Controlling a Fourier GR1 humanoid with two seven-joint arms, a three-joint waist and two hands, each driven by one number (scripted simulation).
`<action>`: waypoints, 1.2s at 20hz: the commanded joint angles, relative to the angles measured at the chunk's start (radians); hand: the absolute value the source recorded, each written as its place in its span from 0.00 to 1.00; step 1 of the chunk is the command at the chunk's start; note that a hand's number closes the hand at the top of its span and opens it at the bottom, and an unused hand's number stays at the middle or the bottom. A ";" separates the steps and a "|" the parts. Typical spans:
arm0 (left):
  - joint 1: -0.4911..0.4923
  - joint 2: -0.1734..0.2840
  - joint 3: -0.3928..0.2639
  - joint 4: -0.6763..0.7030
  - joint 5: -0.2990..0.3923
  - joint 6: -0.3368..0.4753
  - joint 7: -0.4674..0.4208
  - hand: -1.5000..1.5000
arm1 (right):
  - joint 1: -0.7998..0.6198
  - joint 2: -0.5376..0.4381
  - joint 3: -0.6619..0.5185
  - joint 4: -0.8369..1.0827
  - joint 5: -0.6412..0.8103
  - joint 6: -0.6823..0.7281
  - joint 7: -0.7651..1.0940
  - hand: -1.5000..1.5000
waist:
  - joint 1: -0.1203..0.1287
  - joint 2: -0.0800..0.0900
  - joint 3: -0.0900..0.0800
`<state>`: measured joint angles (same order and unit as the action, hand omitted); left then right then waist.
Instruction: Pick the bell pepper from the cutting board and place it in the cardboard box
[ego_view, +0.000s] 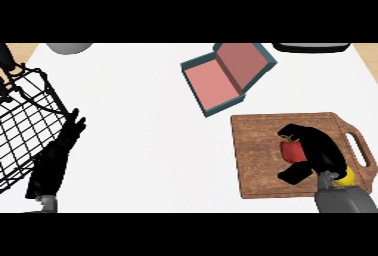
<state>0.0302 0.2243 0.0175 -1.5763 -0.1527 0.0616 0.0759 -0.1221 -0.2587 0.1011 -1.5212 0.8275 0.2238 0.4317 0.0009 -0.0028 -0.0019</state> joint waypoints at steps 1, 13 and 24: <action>0.000 -0.014 0.002 -0.036 -0.012 0.017 0.059 0.50 | 0.047 -0.066 -0.024 0.010 0.072 -0.107 -0.096 1.00 | -0.001 0.002 0.002; 0.002 -0.078 -0.041 -0.024 -0.084 0.046 0.047 0.50 | -0.133 -0.134 -0.112 0.244 0.166 -0.110 -0.125 1.00 | 0.011 0.005 0.003; -0.016 -0.040 0.019 -0.050 -0.050 -0.014 0.070 0.50 | -0.131 -0.189 -0.206 -0.020 0.125 -0.014 -0.089 1.00 | -0.006 -0.001 0.002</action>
<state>0.0097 0.1882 0.0445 -1.5713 -0.1822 0.0360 0.0966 -0.2921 -0.4444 -0.0723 -1.4073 0.9938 0.1752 0.3314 0.0001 -0.0018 0.0004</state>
